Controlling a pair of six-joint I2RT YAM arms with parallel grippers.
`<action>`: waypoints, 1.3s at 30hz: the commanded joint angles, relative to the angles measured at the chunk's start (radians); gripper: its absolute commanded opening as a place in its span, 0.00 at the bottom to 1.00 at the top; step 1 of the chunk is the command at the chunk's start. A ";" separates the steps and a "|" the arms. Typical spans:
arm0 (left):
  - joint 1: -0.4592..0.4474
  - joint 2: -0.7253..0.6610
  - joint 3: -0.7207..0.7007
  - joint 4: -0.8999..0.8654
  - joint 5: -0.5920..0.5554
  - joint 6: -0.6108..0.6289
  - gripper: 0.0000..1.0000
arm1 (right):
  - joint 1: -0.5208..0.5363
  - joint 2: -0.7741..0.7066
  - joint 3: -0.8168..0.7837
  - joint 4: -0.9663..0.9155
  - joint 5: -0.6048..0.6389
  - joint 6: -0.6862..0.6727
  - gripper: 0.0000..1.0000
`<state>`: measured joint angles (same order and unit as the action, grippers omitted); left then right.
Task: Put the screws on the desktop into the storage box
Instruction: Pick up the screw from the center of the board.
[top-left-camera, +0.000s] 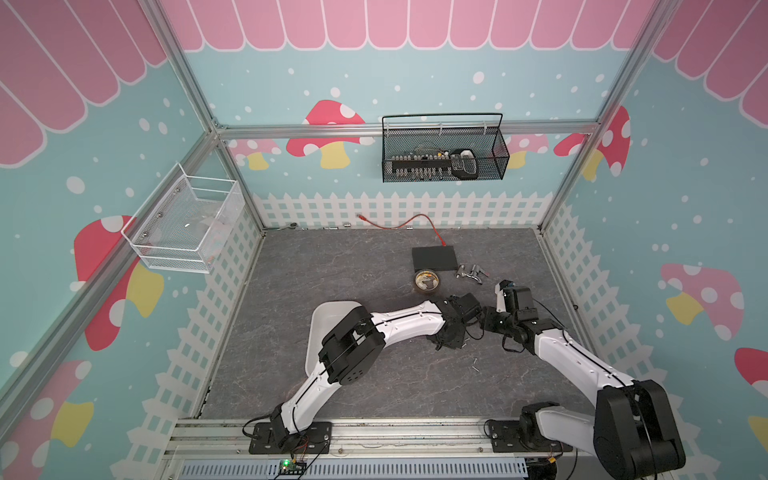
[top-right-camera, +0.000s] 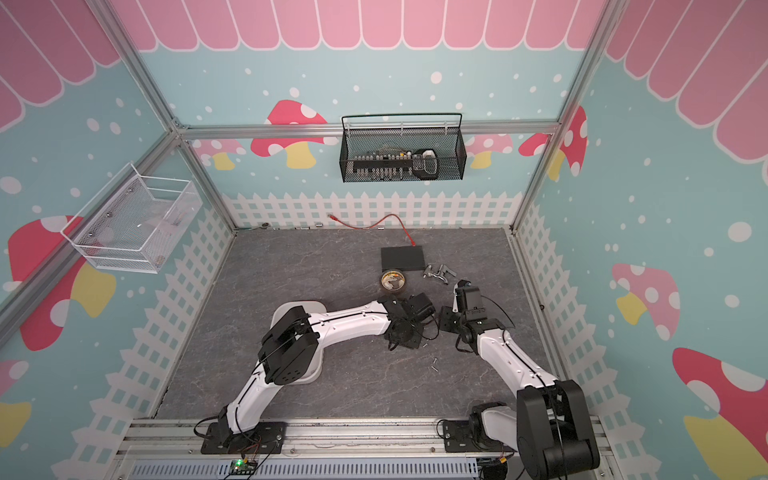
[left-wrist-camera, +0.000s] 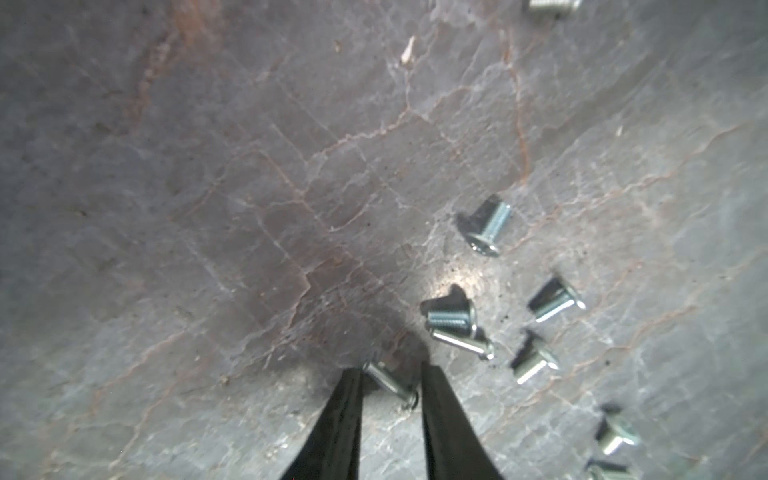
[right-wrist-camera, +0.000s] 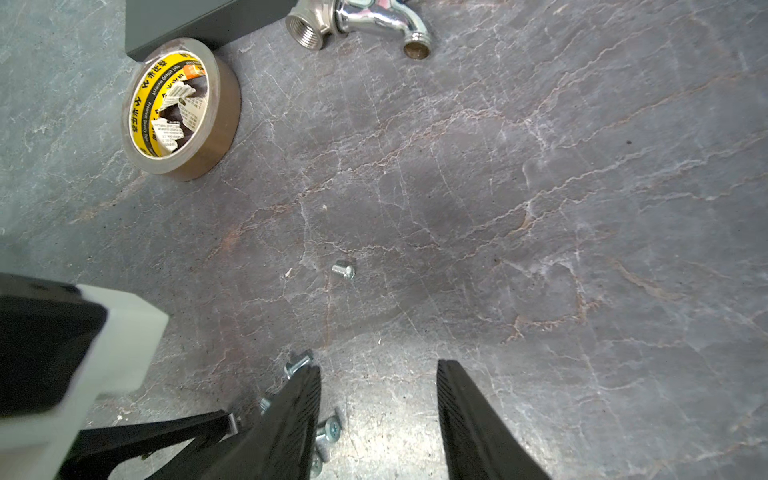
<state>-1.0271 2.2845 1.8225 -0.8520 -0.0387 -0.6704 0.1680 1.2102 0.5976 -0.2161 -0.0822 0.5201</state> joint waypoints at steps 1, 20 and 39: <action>-0.013 0.070 -0.001 -0.077 -0.013 0.026 0.24 | -0.007 -0.004 -0.008 0.010 -0.016 -0.012 0.51; -0.010 0.021 -0.093 -0.173 -0.066 0.125 0.00 | -0.006 -0.023 -0.021 0.018 -0.055 -0.012 0.51; -0.011 0.115 -0.008 -0.282 -0.022 0.203 0.08 | -0.006 -0.021 -0.025 0.024 -0.071 -0.014 0.51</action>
<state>-1.0370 2.2944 1.8488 -0.9791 -0.0788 -0.4915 0.1680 1.2011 0.5892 -0.2077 -0.1432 0.5163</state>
